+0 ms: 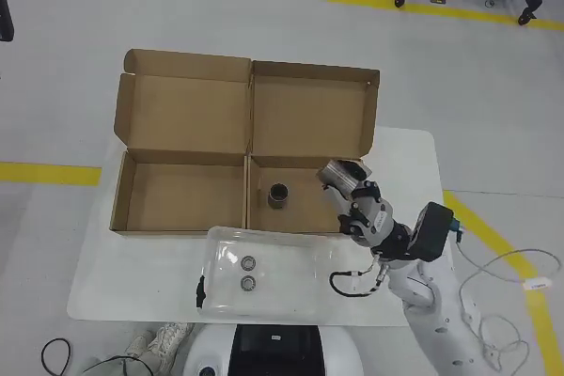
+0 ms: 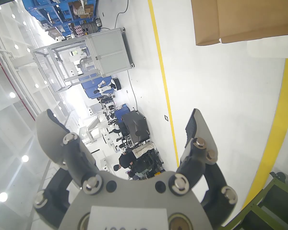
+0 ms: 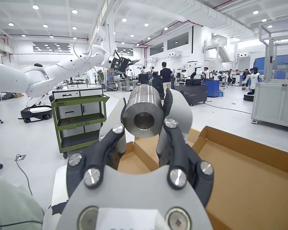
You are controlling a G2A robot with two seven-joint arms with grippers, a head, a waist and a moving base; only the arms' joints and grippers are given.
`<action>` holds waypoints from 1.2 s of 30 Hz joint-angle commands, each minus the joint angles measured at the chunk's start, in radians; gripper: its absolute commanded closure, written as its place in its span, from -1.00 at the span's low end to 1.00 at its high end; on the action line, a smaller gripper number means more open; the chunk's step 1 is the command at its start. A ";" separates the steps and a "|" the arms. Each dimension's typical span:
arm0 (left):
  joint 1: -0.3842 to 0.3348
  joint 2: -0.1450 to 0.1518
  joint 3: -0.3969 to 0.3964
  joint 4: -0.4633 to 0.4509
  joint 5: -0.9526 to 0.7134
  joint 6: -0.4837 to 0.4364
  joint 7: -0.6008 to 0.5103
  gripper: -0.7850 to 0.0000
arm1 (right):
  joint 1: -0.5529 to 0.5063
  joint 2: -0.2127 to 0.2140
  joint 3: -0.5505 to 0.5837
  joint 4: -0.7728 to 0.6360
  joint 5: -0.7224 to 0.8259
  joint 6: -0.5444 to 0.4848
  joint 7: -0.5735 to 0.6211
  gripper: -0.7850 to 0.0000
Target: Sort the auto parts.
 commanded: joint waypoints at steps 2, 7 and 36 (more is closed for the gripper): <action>0.000 0.000 0.000 0.000 0.000 0.000 0.000 -1.00 | -0.020 0.004 0.023 -0.009 -0.001 -0.018 -0.014 1.00; 0.000 0.000 0.000 0.000 0.000 0.000 0.000 -1.00 | -0.038 0.012 0.056 -0.009 -0.027 -0.088 -0.071 1.00; 0.000 0.000 0.000 0.000 0.000 0.000 0.000 -1.00 | 0.067 0.007 -0.070 -0.035 -0.063 0.158 0.616 1.00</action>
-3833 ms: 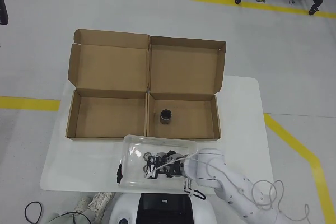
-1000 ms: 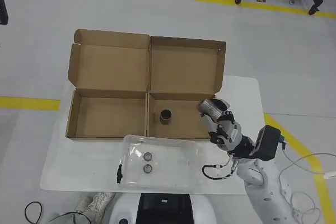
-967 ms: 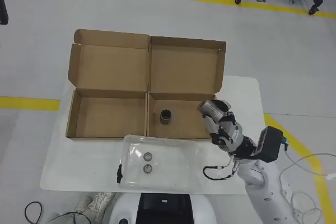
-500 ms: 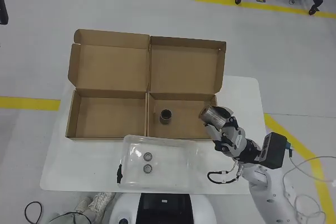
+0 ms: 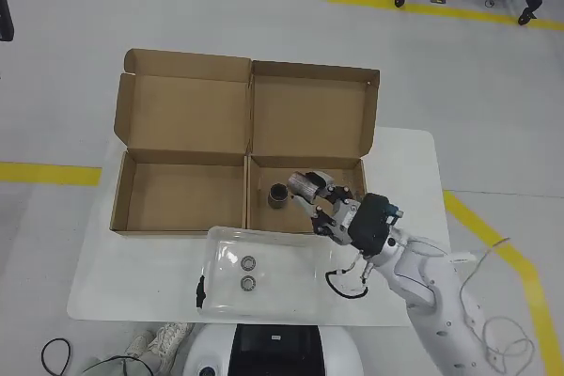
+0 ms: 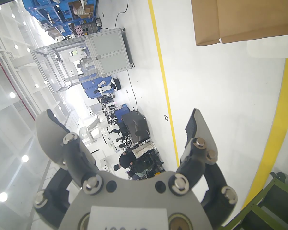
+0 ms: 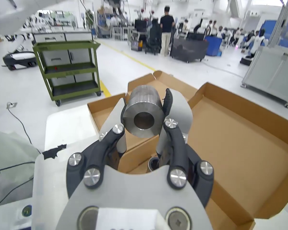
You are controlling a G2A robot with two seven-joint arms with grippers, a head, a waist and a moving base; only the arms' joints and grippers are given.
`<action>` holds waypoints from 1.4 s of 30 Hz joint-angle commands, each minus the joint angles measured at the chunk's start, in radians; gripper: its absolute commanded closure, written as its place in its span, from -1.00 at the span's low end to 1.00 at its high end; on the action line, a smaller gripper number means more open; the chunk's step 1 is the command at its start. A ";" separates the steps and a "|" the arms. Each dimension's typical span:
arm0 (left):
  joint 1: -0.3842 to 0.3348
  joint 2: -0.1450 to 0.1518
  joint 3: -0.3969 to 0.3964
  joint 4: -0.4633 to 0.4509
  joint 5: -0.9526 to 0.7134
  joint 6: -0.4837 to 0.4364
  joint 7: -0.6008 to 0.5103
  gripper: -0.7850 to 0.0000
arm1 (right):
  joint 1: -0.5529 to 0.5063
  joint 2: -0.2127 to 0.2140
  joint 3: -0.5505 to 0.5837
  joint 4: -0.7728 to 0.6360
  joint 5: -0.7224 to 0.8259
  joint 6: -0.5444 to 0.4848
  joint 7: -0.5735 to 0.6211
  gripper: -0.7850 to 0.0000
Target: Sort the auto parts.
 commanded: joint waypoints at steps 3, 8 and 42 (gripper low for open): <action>0.000 0.000 0.000 0.000 0.000 0.000 0.000 -1.00 | 0.064 -0.012 -0.055 0.010 -0.017 0.151 0.247 1.00; 0.000 0.000 0.000 0.000 0.000 0.000 0.000 -1.00 | 0.121 -0.025 -0.124 -0.005 -0.085 0.301 0.497 1.00; 0.000 0.000 0.000 0.000 0.000 0.000 0.000 -1.00 | 0.401 -0.105 -0.292 0.414 0.114 0.471 0.941 1.00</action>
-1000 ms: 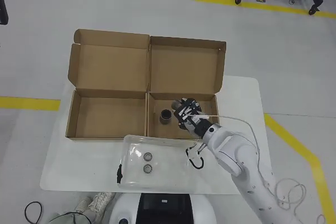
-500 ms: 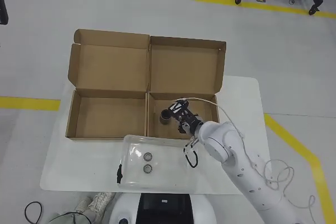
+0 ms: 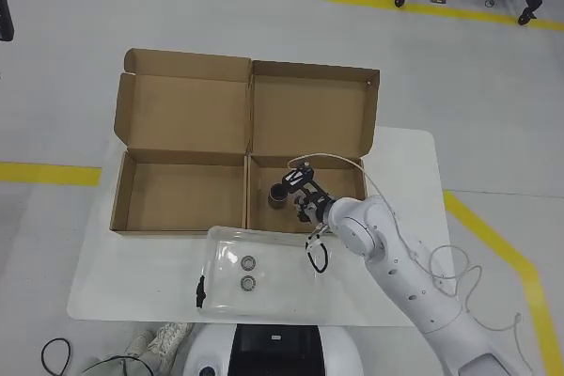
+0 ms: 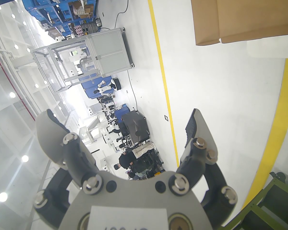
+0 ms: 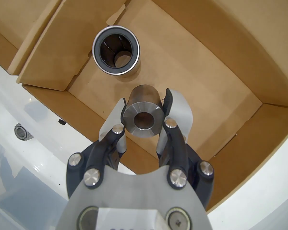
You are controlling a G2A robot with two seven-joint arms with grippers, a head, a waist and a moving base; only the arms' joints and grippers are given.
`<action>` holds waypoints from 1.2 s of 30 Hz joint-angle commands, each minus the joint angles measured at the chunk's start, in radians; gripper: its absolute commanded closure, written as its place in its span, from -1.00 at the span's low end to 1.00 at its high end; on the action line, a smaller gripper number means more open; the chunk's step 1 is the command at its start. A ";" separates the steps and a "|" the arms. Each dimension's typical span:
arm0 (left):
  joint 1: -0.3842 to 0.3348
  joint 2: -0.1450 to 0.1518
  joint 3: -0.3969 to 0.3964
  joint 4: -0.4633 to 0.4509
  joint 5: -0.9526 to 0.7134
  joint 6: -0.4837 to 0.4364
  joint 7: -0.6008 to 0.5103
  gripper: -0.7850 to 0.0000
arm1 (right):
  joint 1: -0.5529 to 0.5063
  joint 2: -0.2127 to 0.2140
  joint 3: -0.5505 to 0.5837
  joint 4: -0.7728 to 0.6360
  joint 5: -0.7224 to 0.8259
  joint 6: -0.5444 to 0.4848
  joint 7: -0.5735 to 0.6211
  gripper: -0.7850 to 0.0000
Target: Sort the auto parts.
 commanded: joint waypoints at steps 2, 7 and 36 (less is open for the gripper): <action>0.000 0.000 0.000 0.000 0.000 0.000 0.000 -1.00 | 0.017 -0.007 -0.014 0.029 0.002 0.013 0.007 1.00; 0.000 0.000 0.000 0.000 0.000 0.000 0.000 -1.00 | 0.039 -0.017 -0.034 0.073 0.012 0.022 0.011 1.00; 0.000 0.000 0.000 0.000 0.000 0.000 0.000 -1.00 | 0.041 -0.031 -0.032 0.014 -0.048 0.050 0.015 0.04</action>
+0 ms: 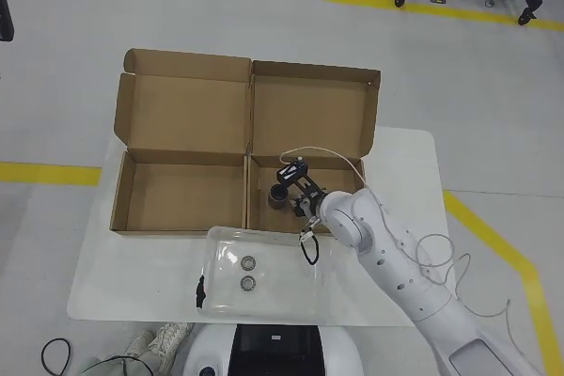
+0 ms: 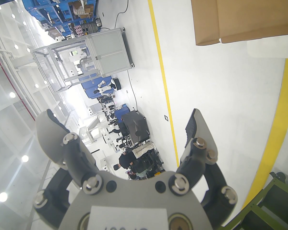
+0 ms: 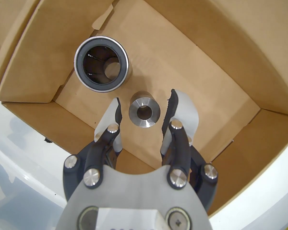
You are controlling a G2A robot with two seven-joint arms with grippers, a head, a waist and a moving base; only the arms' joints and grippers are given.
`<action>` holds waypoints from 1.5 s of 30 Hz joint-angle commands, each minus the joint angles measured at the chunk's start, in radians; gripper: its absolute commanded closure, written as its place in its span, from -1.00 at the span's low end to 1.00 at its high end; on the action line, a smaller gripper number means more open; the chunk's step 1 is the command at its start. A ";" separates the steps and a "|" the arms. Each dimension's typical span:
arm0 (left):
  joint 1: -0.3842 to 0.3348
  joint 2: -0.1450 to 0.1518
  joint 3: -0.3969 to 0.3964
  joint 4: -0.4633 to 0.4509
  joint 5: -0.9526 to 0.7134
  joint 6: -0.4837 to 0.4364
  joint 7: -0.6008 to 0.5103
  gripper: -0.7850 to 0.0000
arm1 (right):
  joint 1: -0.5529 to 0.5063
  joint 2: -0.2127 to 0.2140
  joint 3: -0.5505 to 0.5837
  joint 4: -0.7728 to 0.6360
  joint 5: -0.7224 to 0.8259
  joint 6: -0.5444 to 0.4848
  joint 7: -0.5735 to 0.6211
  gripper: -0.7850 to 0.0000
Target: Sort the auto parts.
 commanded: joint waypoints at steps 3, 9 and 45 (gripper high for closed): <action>0.000 0.000 0.000 0.000 0.000 0.000 0.000 -1.00 | -0.047 0.011 0.025 -0.124 -0.025 -0.006 0.005 0.00; 0.000 0.000 0.000 0.000 0.000 0.000 0.000 -1.00 | -0.163 0.036 0.078 -0.346 -0.053 -0.072 -0.031 0.00; 0.000 0.000 0.000 0.000 0.000 0.000 0.000 -1.00 | -0.421 0.106 0.002 -0.356 -0.239 -0.576 -0.446 0.22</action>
